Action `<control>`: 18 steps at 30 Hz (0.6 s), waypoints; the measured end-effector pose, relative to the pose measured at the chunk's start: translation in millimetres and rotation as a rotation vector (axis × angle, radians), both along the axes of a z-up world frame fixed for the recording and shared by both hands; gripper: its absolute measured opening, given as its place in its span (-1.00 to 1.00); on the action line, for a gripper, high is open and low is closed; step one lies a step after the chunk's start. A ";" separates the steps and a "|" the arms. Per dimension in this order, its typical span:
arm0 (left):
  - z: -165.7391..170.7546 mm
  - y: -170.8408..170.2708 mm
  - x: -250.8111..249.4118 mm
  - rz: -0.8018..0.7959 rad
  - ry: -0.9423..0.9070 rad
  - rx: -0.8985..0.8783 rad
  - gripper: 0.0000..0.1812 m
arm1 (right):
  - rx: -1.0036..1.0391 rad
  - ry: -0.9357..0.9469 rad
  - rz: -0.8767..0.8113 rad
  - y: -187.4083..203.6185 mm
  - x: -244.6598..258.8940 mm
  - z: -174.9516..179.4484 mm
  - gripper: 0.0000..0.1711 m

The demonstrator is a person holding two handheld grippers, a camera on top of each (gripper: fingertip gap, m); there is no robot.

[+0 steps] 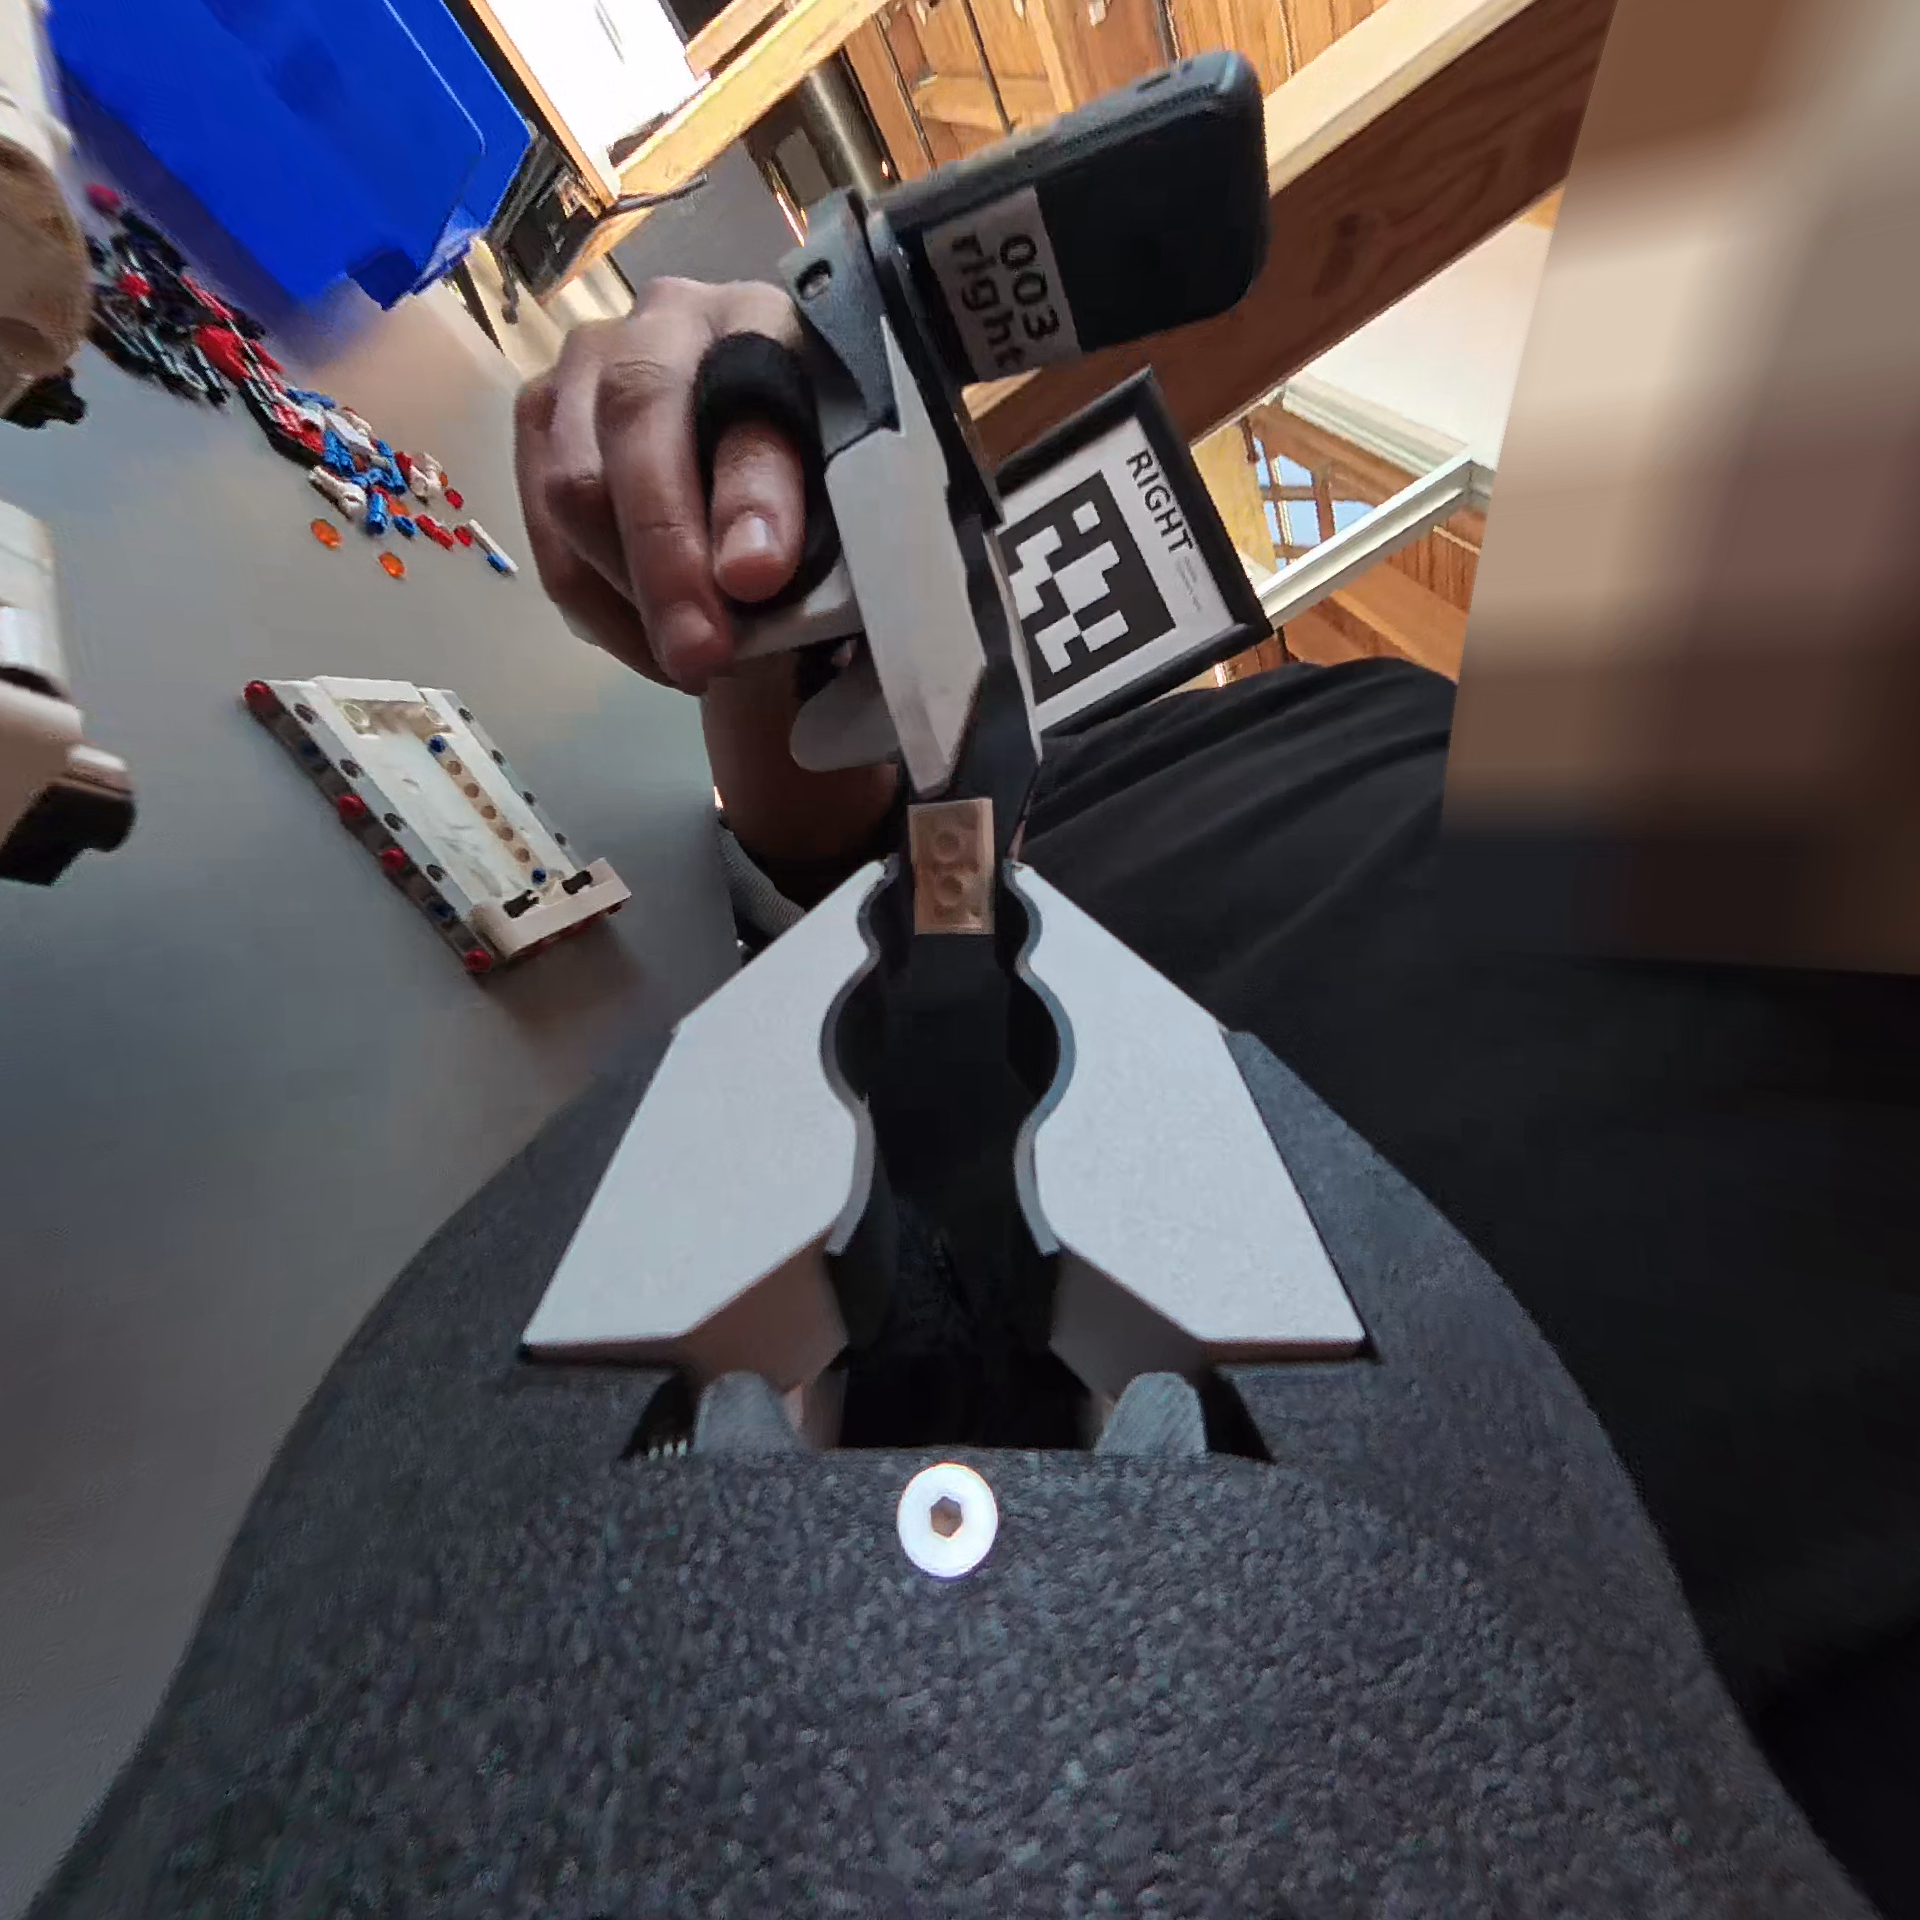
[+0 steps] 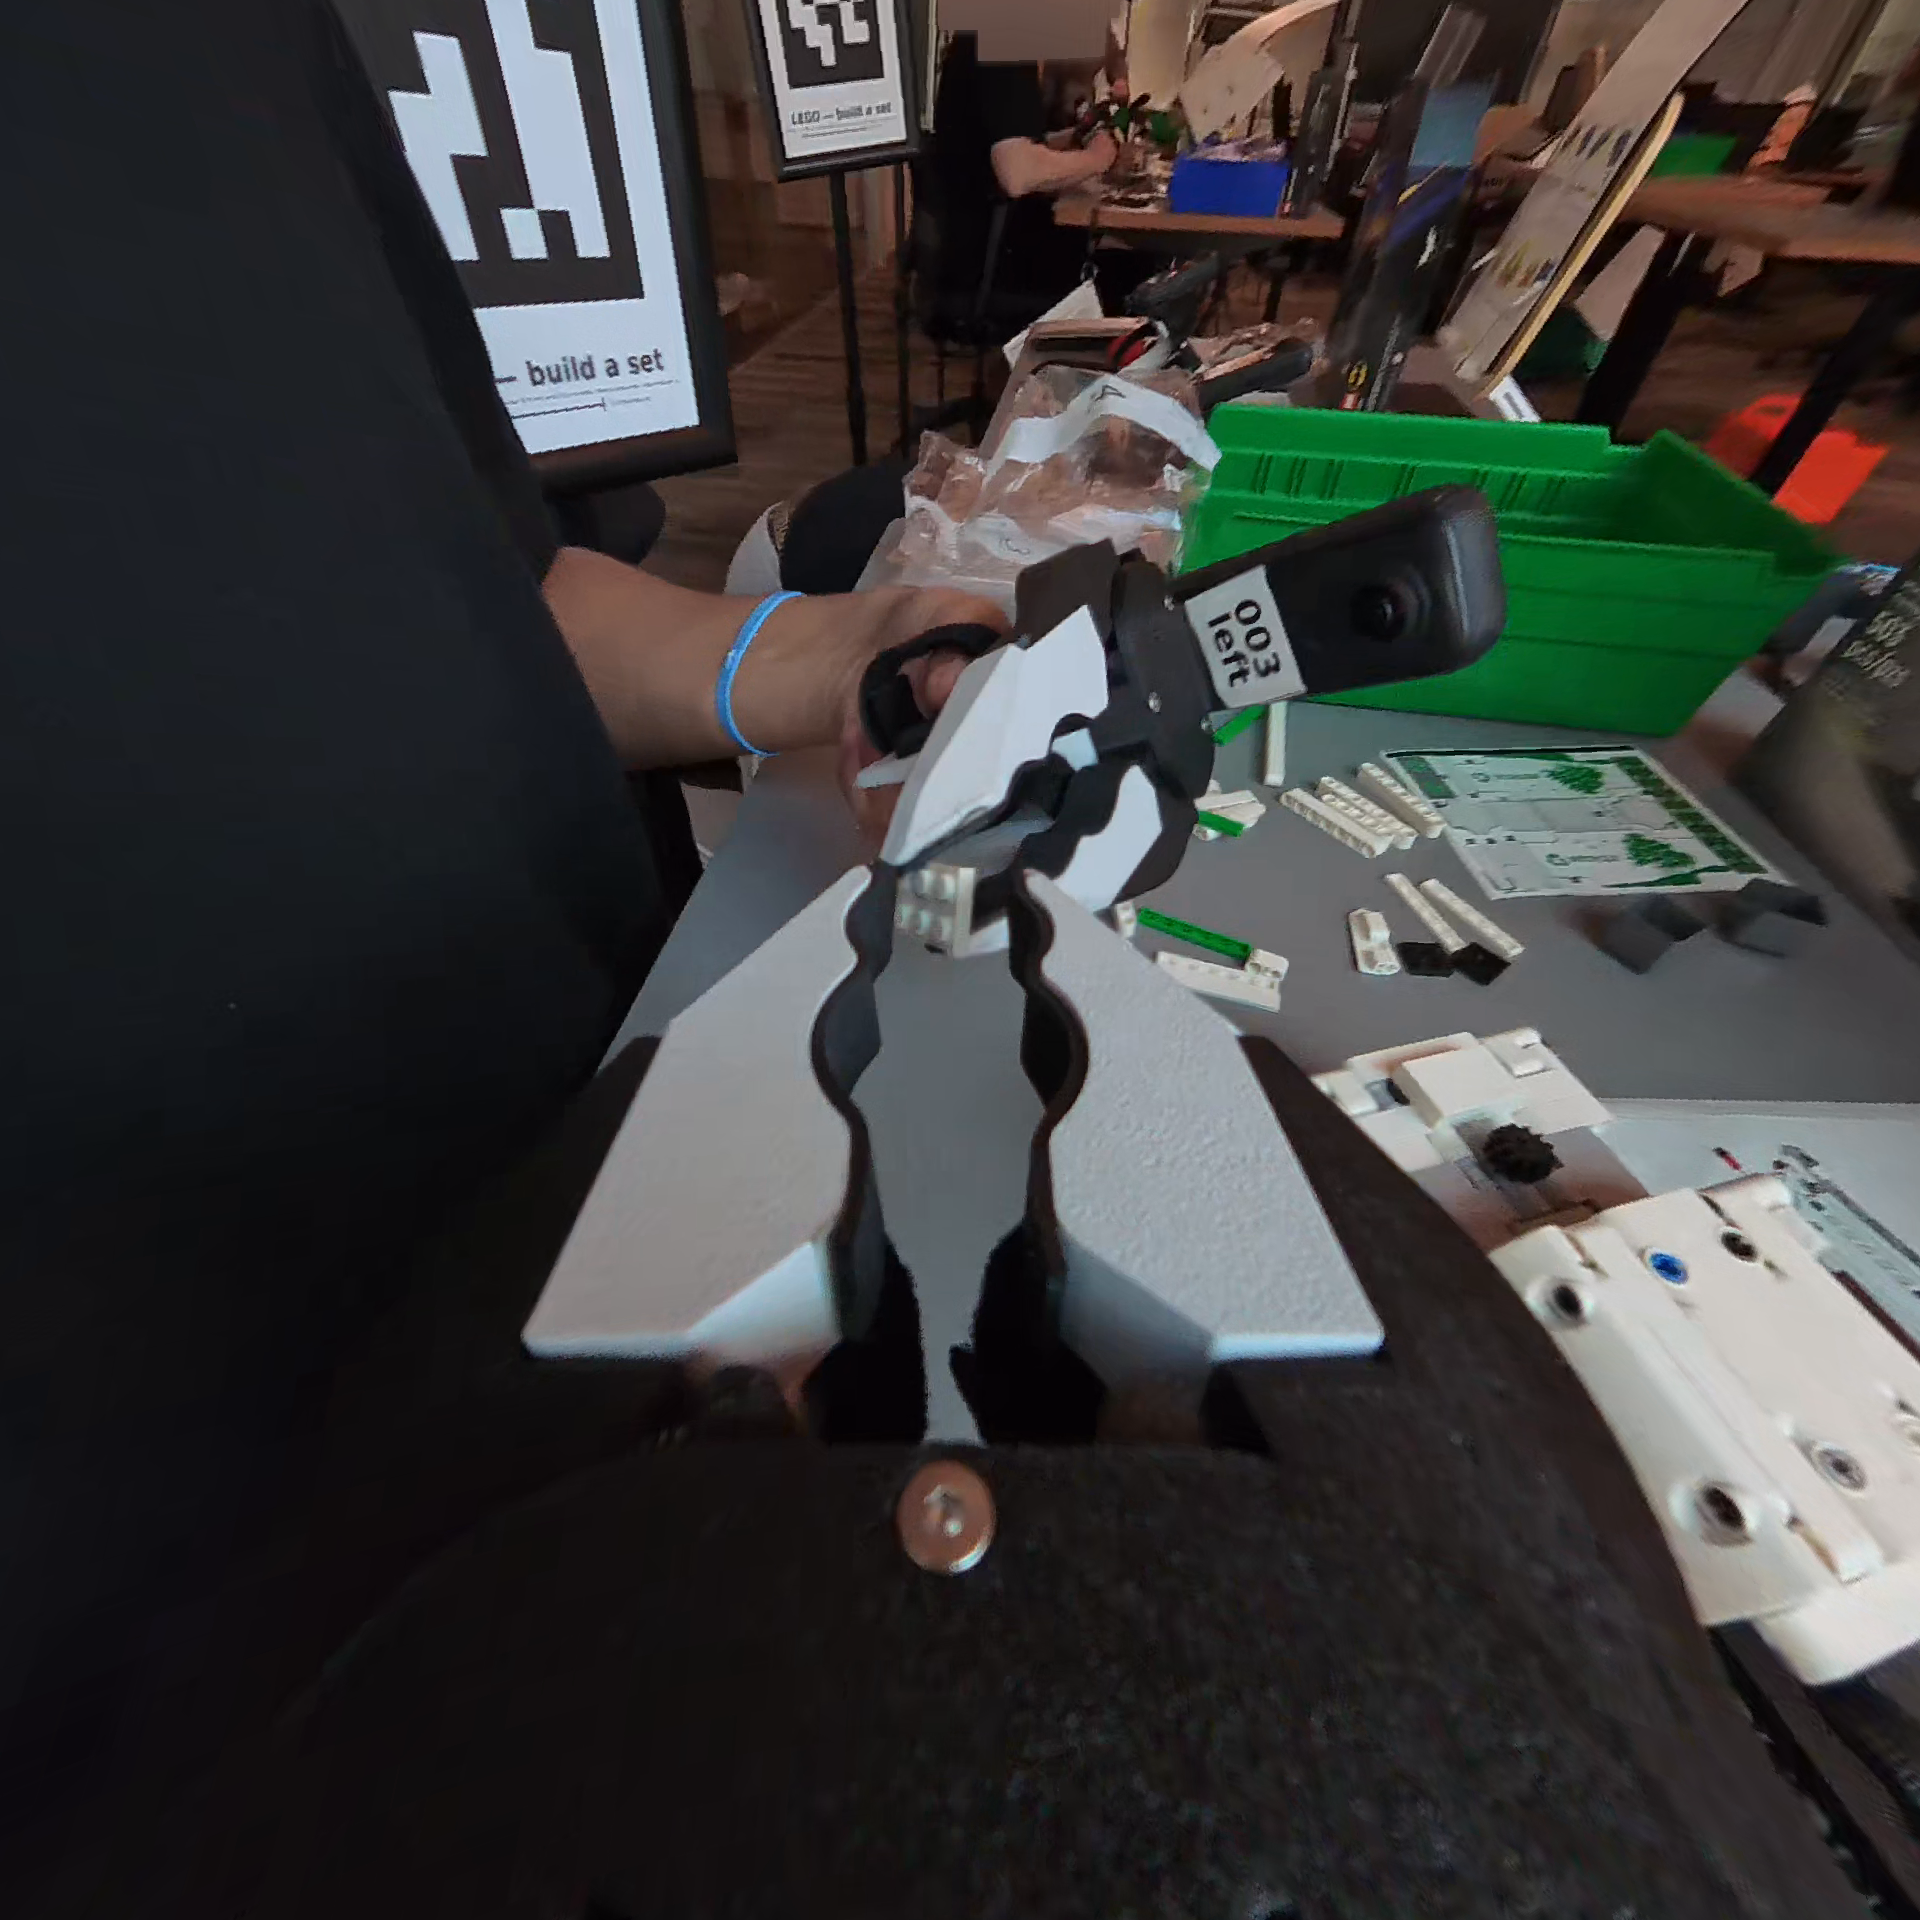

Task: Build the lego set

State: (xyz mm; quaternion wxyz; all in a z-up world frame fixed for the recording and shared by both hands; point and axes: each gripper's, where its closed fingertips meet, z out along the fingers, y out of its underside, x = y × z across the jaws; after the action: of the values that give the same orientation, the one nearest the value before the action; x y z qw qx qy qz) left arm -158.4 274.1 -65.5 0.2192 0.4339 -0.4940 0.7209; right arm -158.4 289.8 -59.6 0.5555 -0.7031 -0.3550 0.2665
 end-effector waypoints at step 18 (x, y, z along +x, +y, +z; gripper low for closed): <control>-40.8 12.9 29.0 0.537 -0.555 1.251 -0.58 | -0.626 0.663 -0.145 -3.8 44.2 -34.5 -0.96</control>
State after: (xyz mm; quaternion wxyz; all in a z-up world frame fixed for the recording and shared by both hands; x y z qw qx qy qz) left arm -129.4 287.1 -106.3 -0.3867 0.3853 -0.7272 0.4161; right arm -114.2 286.0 -94.1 0.4173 -0.7369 -0.0103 0.5318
